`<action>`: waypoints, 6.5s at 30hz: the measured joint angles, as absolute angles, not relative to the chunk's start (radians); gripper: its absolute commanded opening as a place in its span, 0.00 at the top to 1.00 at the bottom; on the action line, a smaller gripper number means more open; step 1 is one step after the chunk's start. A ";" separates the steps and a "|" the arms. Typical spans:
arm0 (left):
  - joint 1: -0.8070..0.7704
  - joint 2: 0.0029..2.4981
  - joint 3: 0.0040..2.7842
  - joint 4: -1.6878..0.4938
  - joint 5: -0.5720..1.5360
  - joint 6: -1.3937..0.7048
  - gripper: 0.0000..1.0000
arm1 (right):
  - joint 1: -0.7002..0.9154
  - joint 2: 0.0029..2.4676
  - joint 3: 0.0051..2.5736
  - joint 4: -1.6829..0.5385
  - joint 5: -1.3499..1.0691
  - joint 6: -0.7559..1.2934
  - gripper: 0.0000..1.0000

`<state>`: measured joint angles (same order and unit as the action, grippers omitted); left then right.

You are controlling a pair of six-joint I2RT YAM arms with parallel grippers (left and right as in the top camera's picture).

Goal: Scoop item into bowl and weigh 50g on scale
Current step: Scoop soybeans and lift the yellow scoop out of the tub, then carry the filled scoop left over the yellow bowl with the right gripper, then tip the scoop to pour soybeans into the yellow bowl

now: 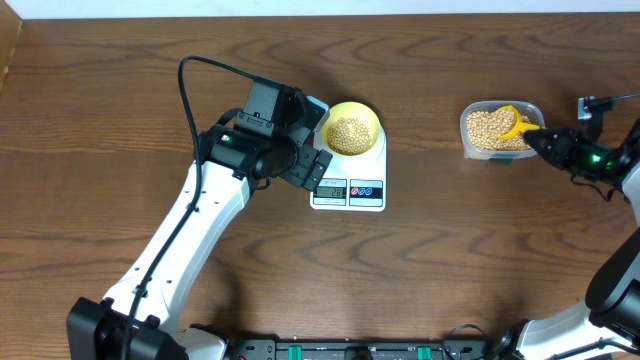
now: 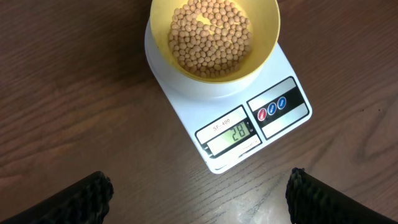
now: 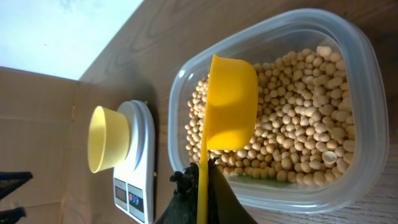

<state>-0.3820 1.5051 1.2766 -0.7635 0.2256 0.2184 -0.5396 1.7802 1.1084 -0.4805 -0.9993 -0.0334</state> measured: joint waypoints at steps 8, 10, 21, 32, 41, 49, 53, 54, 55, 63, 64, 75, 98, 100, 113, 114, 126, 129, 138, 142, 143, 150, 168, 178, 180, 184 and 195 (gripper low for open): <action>-0.382 1.505 1.277 -0.764 0.226 0.218 0.09 | -0.579 1.781 1.108 -0.474 -1.071 -0.033 0.99; -0.382 1.505 1.277 -0.764 0.226 0.218 0.09 | -0.588 1.780 1.108 -0.474 -1.088 -0.033 0.99; -0.382 1.505 1.277 -0.764 0.226 0.218 0.09 | -0.598 1.780 1.108 -0.474 -1.139 -0.017 0.99; -0.382 1.505 1.277 -0.764 0.226 0.218 0.09 | -0.598 1.781 1.108 -0.467 -1.211 0.006 0.99; -0.382 1.505 1.277 -0.764 0.226 0.218 0.09 | -0.598 1.781 1.108 -0.466 -1.261 0.027 0.99; -0.382 1.505 1.277 -0.764 0.226 0.218 0.09 | -0.584 1.781 1.108 -0.448 -1.292 0.068 0.99; -0.382 1.505 1.277 -0.764 0.226 0.218 0.09 | -0.548 1.781 1.105 -0.399 -1.315 0.107 0.99; -0.382 1.505 1.277 -0.764 0.226 0.218 0.09 | -0.537 1.781 1.105 -0.385 -1.317 0.120 0.99; -0.382 1.505 1.277 -0.764 0.226 0.218 0.09 | -0.525 1.781 1.105 -0.371 -1.319 0.131 0.99; -0.382 1.505 1.277 -0.764 0.226 0.218 0.09 | -0.432 1.781 1.103 -0.264 -1.329 0.219 0.99; -0.382 1.505 1.277 -0.764 0.226 0.218 0.09 | -0.420 1.781 1.103 -0.254 -1.329 0.229 0.99; -0.382 1.505 1.277 -0.764 0.226 0.218 0.09 | -0.290 1.781 1.103 -0.151 -1.332 0.337 0.99; -0.382 1.505 1.277 -0.764 0.226 0.218 0.09 | 0.002 1.781 1.103 0.089 -1.273 0.440 0.99; -0.382 1.505 1.277 -0.764 0.226 0.219 0.09 | 0.017 1.781 1.103 0.097 -1.262 0.439 0.99; -0.382 1.505 1.277 -0.764 0.226 0.218 0.09 | 0.077 1.781 1.103 0.098 -1.190 0.281 0.99; -0.382 1.505 1.277 -0.764 0.226 0.218 0.09 | 0.080 1.781 1.103 0.098 -1.182 0.267 0.99; -0.382 1.505 1.277 -0.764 0.226 0.218 0.09 | 0.114 1.781 1.103 0.094 -1.146 0.022 0.99; -0.382 1.505 1.277 -0.764 0.226 0.218 0.09 | 0.122 1.781 1.103 0.094 -1.129 -0.030 0.99; -0.382 1.505 1.277 -0.764 0.226 0.218 0.09 | 0.124 1.781 1.103 0.094 -1.077 -0.096 0.99; -0.382 1.505 1.277 -0.764 0.226 0.218 0.09 | 0.124 1.781 1.103 0.094 -1.075 -0.111 0.99; -0.382 1.505 1.277 -0.764 0.226 0.218 0.09 | 0.124 1.781 1.103 0.094 -1.075 -0.114 0.99; -0.382 1.505 1.277 -0.764 0.226 0.218 0.09 | 0.124 1.781 1.103 0.094 -1.071 -0.154 0.99; -0.382 1.505 1.277 -0.764 0.226 0.218 0.09 | 0.124 1.781 1.103 0.094 -1.046 -0.224 0.99; -0.382 1.505 1.277 -0.764 0.226 0.218 0.09 | 0.124 1.781 1.103 0.094 -1.039 -0.290 0.99; -0.382 1.505 1.277 -0.764 0.226 0.218 0.09 | 0.124 1.781 1.103 0.094 -1.038 -0.302 0.99; -0.382 1.505 1.277 -0.764 0.226 0.219 0.09 | 0.124 1.781 1.103 0.094 -1.036 -0.326 0.99; -0.382 1.505 1.277 -0.764 0.226 0.218 0.09 | 0.124 1.781 1.103 0.094 -0.994 -0.348 0.99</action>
